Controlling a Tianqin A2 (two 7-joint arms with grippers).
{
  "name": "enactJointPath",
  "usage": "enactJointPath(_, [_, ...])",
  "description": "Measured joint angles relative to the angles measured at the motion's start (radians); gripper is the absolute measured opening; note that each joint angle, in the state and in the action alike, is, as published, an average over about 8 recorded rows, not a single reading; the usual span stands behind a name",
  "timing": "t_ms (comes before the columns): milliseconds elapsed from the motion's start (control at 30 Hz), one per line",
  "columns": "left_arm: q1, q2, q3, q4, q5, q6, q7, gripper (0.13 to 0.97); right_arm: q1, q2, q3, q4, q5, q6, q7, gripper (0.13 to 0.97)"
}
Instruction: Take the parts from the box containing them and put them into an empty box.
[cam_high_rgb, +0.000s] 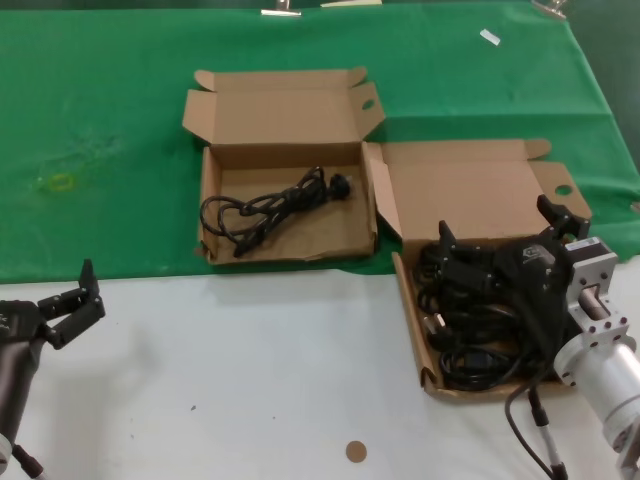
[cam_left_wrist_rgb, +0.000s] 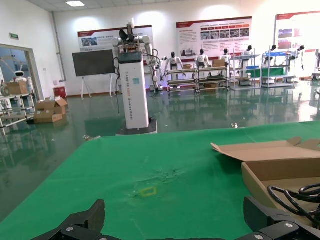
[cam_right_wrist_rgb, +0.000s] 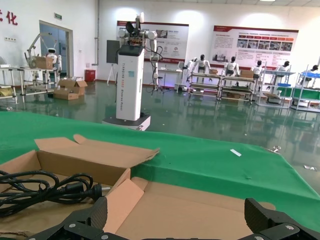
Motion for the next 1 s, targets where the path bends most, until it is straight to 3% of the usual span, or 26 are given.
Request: enactJointPath(1000, [0.0,0.0,0.0,0.0,0.0,0.0,0.0,0.966,0.0,0.0,0.0,0.0,0.0,0.0,0.0,0.966])
